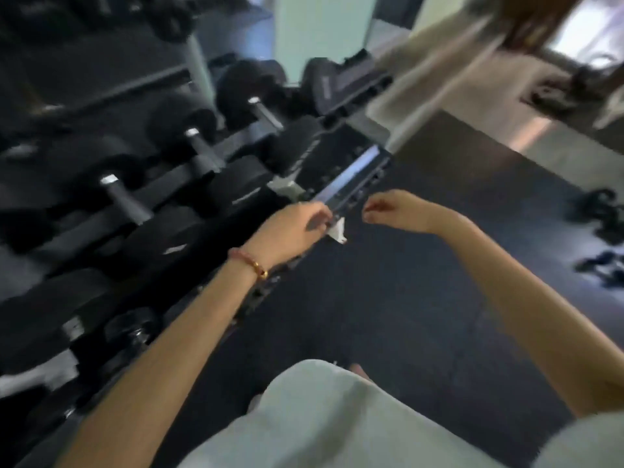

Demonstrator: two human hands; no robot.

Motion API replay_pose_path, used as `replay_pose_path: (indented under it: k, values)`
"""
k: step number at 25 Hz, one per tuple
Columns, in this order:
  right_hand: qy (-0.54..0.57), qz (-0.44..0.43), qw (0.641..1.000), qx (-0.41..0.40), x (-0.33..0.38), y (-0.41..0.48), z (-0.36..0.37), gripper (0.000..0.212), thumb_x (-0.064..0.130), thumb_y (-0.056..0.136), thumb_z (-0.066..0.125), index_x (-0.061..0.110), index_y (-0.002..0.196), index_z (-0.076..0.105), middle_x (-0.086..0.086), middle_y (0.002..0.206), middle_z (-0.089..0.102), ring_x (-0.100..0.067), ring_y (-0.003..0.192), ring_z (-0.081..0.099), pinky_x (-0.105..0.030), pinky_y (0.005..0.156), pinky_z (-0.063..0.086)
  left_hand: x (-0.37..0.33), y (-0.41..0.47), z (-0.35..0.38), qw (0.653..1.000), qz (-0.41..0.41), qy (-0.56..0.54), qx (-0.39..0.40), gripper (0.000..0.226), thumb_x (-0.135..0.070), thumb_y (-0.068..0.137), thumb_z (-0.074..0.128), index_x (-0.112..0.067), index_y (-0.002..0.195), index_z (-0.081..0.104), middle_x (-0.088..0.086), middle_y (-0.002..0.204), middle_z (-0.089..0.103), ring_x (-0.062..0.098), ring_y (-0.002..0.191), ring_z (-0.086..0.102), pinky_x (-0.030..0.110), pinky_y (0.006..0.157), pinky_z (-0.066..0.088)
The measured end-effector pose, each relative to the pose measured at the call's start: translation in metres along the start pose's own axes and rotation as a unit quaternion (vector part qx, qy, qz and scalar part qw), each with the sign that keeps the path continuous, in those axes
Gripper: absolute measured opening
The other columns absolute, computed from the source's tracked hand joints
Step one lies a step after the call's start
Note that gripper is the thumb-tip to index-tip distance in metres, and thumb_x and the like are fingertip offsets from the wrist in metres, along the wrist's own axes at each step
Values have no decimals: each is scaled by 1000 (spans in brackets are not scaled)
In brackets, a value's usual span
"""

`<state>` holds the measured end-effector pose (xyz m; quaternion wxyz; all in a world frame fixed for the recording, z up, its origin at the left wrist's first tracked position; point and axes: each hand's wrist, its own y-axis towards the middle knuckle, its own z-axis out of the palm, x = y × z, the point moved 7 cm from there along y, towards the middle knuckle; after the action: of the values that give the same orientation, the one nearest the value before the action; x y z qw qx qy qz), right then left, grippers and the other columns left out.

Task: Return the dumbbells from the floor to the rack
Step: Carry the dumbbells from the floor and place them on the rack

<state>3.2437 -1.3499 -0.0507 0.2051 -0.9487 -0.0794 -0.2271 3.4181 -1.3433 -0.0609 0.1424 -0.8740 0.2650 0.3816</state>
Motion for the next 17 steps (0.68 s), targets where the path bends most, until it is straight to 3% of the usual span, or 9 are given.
replay_pose_path:
  k: [2,5,10,17]
  values:
    - [1,24,999,-44,-49,-47,-44,8,21,91,57,19,89,65,3,91,65,-17,89,60,-33,86,45,-69,44,23,997,63,6,43,23,-17,91,55,-19,112,61,-3,110,67,10,104,62,32,95,48]
    - [40,87,990,-103,-152,-132,-95,8,24,90,58,24,87,65,8,86,66,-11,82,60,-29,82,46,-171,116,91,983,144,22,114,21,-18,92,54,-23,111,60,-9,108,67,3,105,61,24,92,46]
    - [86,199,957,-195,-333,-273,-146,14,17,89,63,27,79,61,14,75,61,7,64,55,-19,71,42,-335,224,231,921,296,122,220,21,-21,91,52,-24,110,61,-10,108,67,4,100,62,32,93,49]
    - [133,293,912,-253,-516,-372,-198,5,19,89,63,16,86,66,1,80,68,-13,72,61,-29,73,47,-466,348,378,870,351,135,320,19,-24,91,52,-30,108,61,-13,106,65,3,98,61,33,91,51]
